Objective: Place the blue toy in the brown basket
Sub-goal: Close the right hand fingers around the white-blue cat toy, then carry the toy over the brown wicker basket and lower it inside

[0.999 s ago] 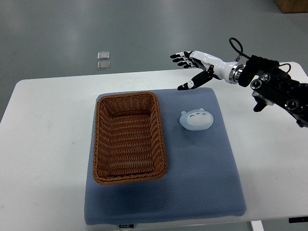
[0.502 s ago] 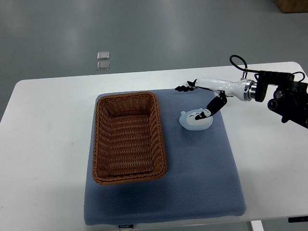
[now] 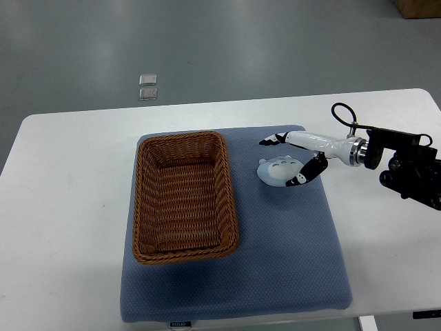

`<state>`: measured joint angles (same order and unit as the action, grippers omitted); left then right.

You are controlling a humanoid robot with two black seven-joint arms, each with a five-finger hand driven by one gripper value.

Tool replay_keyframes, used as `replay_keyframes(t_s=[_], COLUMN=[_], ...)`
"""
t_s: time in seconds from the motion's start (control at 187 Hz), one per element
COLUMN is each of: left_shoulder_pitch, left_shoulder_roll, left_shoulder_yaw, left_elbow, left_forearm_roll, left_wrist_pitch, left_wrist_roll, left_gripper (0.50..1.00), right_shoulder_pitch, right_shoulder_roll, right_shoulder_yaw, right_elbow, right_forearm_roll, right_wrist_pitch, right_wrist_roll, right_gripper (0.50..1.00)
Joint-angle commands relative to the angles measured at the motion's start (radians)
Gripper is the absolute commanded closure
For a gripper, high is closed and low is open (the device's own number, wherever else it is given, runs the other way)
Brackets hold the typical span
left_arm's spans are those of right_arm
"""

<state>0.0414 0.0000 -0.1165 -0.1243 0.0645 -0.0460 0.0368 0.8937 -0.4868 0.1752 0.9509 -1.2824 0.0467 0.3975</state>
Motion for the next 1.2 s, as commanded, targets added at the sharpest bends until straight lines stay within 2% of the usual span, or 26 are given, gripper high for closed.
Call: replay_keyframes(t_s=[0.0,0.037,0.123,0.16,0.219,0.331,0.411,0.497,0.572,0.588,0.956,1.197], left_shoulder_pitch=[0.0,0.0,0.0,0.0,0.0,0.0,0.0,0.0,0.0,0.0,0.0,0.0], left_shoulder_roll=[0.0,0.0,0.0,0.0,0.0,0.0,0.0,0.0,0.0,0.0,0.0,0.0], left_shoulder_yaw=[0.0,0.0,0.0,0.0,0.0,0.0,0.0,0.0,0.0,0.0,0.0,0.0], left_elbow=[0.0,0.0,0.0,0.0,0.0,0.0,0.0,0.0,0.0,0.0,0.0,0.0], left_forearm_roll=[0.0,0.0,0.0,0.0,0.0,0.0,0.0,0.0,0.0,0.0,0.0,0.0], left_wrist_pitch=[0.0,0.0,0.0,0.0,0.0,0.0,0.0,0.0,0.0,0.0,0.0,0.0], left_wrist_roll=[0.0,0.0,0.0,0.0,0.0,0.0,0.0,0.0,0.0,0.0,0.0,0.0], left_gripper=[0.5,0.5,0.5,0.5,0.5,0.5,0.5,0.5,0.5,0.5,0.5,0.5], right_shoulder_pitch=[-0.007,-0.009,-0.013,-0.018,-0.021,-0.022,-0.024,-0.024,-0.022,-0.022,-0.013,0.027], right_shoulder_roll=[0.001,0.001,0.002,0.005,0.01,0.019,0.022,0.022,0.025,0.027,0.034,0.039], right_shoulder_yaw=[-0.01,-0.01,-0.01,-0.01,-0.01,-0.011,-0.011,-0.01,-0.01,-0.01,0.055,0.129], right_elbow=[-0.006,-0.015,-0.031,-0.038,-0.047,-0.057,-0.058,-0.061,-0.064,-0.066,-0.057,0.015], right_forearm_roll=[-0.002,0.0,0.0,-0.002,0.0,-0.002,-0.002,-0.002,-0.002,-0.002,0.02,0.023], right_wrist_pitch=[-0.01,-0.013,-0.014,-0.014,-0.016,-0.014,-0.014,-0.014,-0.016,-0.014,-0.045,-0.037], right_wrist_roll=[0.0,0.0,0.0,0.0,0.0,0.0,0.0,0.0,0.001,0.003,0.017,0.081], right_gripper=[0.671,0.695,0.711,0.74,0.748,0.807,0.82,0.875,0.965,0.997,1.0,1.0])
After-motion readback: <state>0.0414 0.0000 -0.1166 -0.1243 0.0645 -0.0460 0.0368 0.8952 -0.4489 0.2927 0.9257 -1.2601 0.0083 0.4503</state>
